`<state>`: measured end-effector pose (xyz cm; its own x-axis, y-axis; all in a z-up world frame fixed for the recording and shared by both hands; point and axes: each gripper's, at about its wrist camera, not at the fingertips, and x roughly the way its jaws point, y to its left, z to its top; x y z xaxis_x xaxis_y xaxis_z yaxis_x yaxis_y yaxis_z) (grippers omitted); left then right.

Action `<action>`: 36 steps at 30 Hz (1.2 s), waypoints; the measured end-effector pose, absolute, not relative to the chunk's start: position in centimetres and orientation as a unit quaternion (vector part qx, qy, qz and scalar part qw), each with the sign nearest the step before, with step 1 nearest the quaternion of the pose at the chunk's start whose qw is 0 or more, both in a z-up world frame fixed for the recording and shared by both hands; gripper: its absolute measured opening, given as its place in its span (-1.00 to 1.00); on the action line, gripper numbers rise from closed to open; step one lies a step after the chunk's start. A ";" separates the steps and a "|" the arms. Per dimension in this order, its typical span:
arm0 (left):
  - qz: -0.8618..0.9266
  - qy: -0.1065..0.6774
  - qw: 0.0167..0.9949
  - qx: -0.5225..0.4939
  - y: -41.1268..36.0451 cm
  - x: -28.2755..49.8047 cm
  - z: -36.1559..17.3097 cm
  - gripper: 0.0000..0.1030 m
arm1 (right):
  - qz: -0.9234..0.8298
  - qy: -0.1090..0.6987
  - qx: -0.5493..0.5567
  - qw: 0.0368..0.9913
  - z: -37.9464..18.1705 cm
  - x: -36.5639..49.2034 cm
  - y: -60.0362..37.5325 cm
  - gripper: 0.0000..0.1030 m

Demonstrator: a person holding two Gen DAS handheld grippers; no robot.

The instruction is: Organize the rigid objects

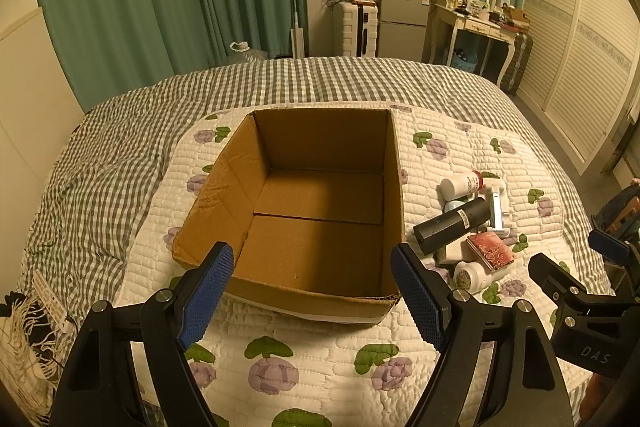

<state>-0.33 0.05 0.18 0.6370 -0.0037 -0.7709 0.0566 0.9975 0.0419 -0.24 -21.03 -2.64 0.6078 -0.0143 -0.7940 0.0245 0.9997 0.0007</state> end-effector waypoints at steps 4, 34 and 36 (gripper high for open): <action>-0.017 0.426 0.904 0.032 0.1 -0.3 0.3 0.63 | -0.012 0.442 0.006 0.897 -2.6 -0.3 -21.1 0.99; -0.016 0.425 0.904 0.033 0.1 -0.3 0.2 0.63 | -0.011 0.444 0.005 0.896 -2.8 -0.2 -20.6 1.00; -0.016 0.426 0.904 0.033 0.1 -0.3 0.2 0.63 | -0.010 0.444 0.005 0.896 -2.8 -0.2 -20.6 0.99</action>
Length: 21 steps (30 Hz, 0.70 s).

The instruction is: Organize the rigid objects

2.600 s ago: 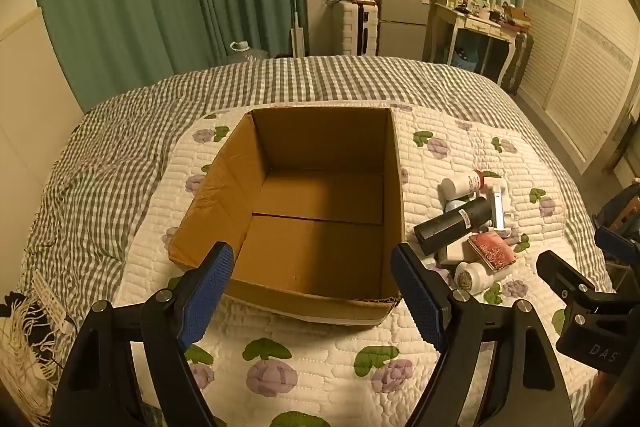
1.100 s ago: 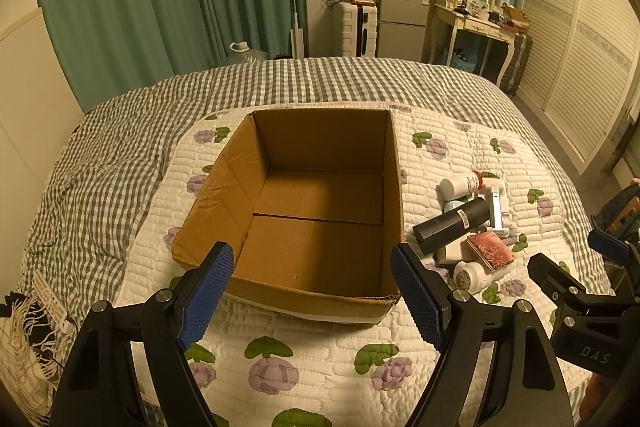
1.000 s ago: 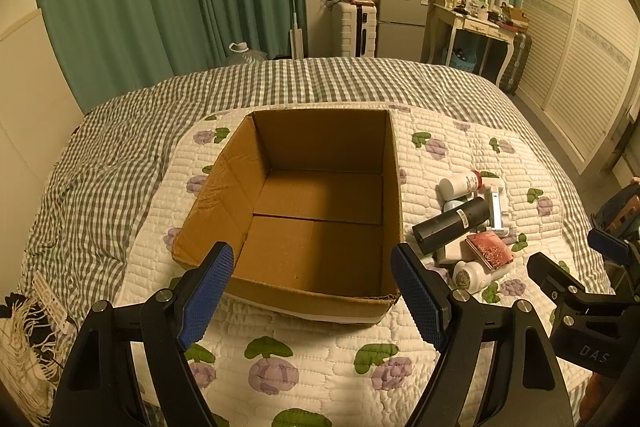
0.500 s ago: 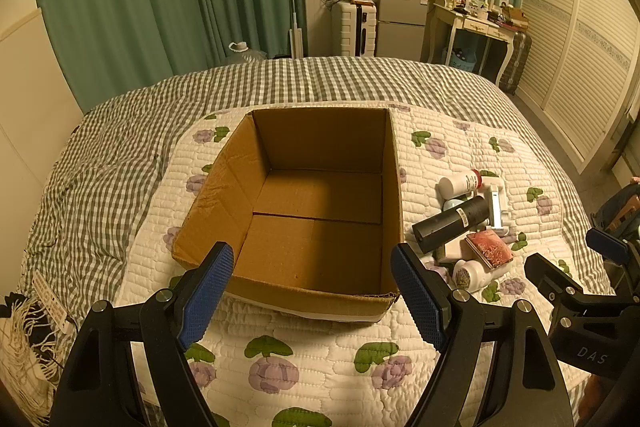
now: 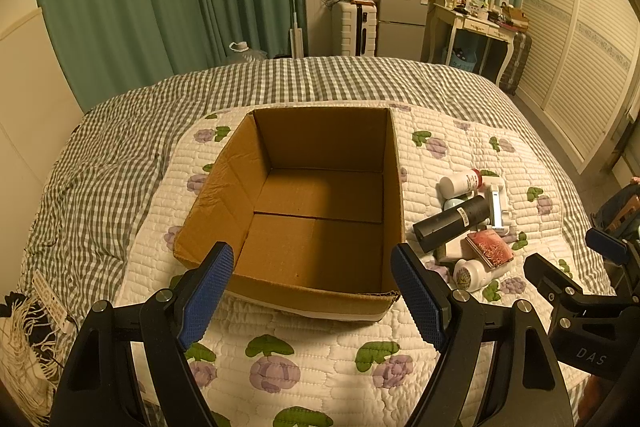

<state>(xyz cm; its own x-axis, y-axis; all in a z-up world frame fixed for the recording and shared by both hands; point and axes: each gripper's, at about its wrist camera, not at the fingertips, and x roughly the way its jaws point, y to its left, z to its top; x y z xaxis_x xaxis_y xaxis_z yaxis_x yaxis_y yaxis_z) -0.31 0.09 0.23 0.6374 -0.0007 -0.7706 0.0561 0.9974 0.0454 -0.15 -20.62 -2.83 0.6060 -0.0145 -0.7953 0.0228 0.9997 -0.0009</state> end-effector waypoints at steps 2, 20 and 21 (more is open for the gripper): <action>-0.016 0.426 0.904 0.033 0.1 -0.3 0.2 0.63 | -0.011 0.444 0.005 0.896 -2.8 -0.2 -20.6 0.99; -0.029 0.416 0.908 0.042 1.7 -1.5 1.6 0.63 | -0.009 0.427 0.012 0.904 -1.3 -1.7 -21.4 1.00; -0.024 0.418 0.907 0.041 2.5 -1.3 1.6 0.61 | -0.011 0.426 0.014 0.905 -1.3 -1.8 -21.7 1.00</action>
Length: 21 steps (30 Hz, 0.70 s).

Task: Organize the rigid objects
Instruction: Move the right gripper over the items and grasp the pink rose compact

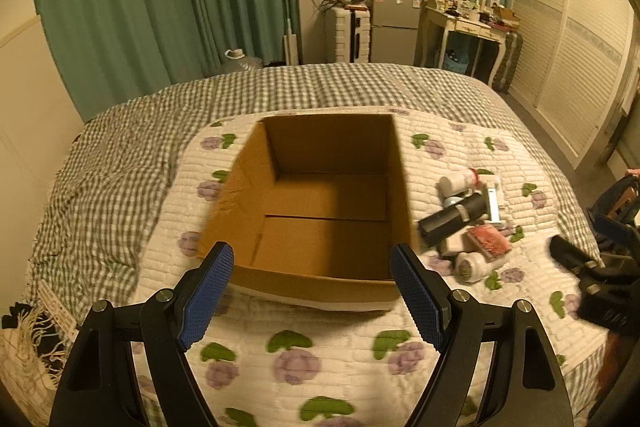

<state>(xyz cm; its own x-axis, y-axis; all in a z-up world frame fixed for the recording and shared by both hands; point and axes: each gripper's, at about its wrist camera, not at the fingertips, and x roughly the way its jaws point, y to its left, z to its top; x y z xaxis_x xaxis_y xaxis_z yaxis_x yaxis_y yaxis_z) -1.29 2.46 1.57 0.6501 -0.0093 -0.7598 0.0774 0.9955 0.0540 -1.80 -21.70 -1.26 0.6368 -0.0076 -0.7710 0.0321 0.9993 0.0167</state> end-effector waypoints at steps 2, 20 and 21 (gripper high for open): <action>-0.008 0.424 0.905 0.042 3.8 -0.7 1.3 0.59 | -0.015 0.423 0.018 0.906 -1.2 -2.0 -22.5 1.00; 0.052 0.509 0.859 0.024 10.7 6.4 -5.2 -0.29 | -0.038 0.458 0.023 0.888 -6.1 1.1 -26.4 1.00; 0.051 0.512 0.857 0.022 10.9 6.5 -5.4 -0.33 | -0.040 0.460 0.020 0.887 -6.4 1.3 -26.6 1.00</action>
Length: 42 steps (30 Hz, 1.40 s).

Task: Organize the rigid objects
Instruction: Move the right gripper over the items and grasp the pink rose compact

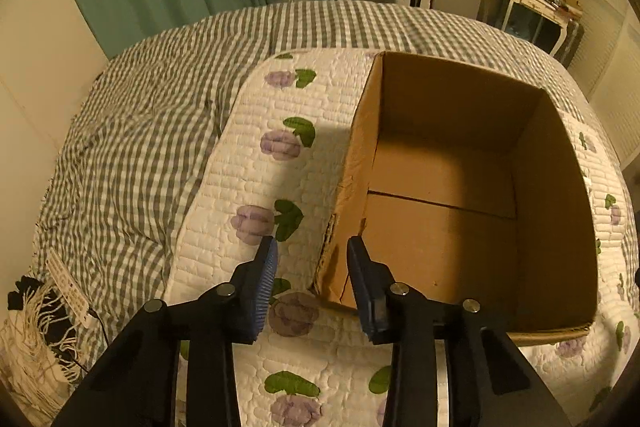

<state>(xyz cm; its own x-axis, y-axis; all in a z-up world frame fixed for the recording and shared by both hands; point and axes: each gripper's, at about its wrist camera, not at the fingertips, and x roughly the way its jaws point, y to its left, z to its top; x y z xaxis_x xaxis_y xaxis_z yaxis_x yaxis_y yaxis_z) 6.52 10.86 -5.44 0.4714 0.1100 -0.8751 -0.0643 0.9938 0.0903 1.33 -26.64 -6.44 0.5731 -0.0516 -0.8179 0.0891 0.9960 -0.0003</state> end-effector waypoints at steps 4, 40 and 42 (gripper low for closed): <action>0.044 0.517 0.854 0.029 10.9 6.8 -5.9 -0.47 | -0.037 0.478 0.021 0.877 -8.5 2.3 -27.2 1.00; 0.014 0.542 0.839 0.032 10.6 7.7 -6.5 -0.80 | 0.043 0.584 0.010 0.810 -18.6 11.1 -27.3 0.67; 0.014 0.543 0.839 0.029 10.7 7.7 -6.5 -0.80 | 0.050 0.591 0.016 0.805 -19.2 11.0 -27.3 0.42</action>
